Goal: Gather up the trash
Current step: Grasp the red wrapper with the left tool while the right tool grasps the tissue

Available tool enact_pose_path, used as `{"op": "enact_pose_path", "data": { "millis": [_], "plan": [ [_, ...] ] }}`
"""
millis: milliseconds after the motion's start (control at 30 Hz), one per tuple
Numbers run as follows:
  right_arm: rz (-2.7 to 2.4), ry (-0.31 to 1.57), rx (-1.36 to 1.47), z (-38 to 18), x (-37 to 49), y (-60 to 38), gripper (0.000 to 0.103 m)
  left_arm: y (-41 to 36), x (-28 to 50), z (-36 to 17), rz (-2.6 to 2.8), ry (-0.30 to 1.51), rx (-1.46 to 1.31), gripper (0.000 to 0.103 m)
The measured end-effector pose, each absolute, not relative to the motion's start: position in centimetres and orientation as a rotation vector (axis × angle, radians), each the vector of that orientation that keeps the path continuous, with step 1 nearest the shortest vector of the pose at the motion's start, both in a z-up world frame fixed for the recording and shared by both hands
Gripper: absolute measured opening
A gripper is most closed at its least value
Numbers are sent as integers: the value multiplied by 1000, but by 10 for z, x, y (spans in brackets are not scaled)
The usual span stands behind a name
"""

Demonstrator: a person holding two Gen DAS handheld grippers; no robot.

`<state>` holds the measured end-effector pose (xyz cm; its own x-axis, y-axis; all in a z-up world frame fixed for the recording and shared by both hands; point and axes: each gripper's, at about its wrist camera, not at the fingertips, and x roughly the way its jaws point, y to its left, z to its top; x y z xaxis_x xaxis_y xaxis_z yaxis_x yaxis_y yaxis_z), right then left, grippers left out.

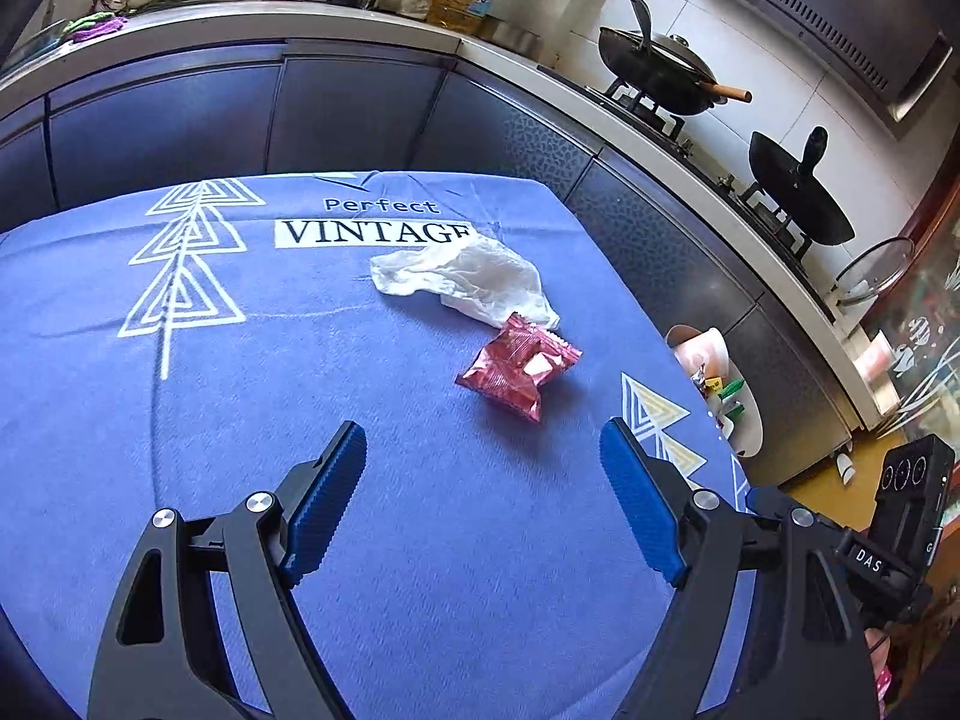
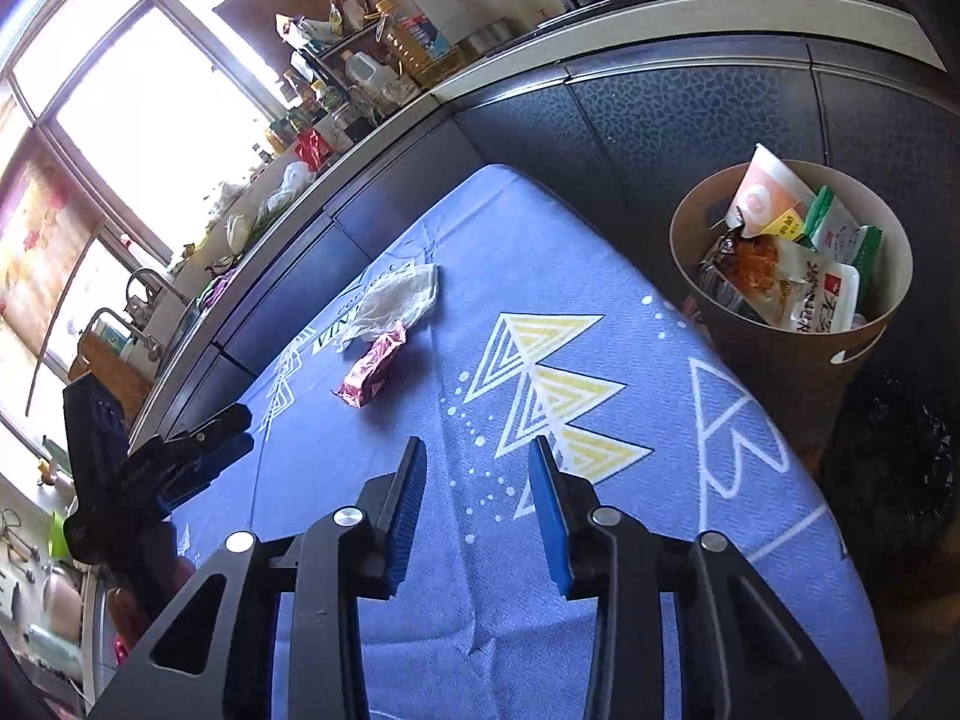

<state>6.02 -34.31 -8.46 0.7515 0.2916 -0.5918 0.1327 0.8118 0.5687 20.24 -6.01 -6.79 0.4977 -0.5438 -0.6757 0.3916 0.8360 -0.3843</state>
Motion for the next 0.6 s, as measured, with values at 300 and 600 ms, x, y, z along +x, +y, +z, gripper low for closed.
{"op": "enact_pose_path", "data": {
  "millis": [300, 600],
  "plan": [
    [195, 732, 634, -78, 152, -348, 34, -106, 257, -97, -618, 998, -212, 78],
    [227, 797, 435, -93, 284, -316, 65, -117, 262, -116, -581, 1034, -215, 29]
  ]
}}
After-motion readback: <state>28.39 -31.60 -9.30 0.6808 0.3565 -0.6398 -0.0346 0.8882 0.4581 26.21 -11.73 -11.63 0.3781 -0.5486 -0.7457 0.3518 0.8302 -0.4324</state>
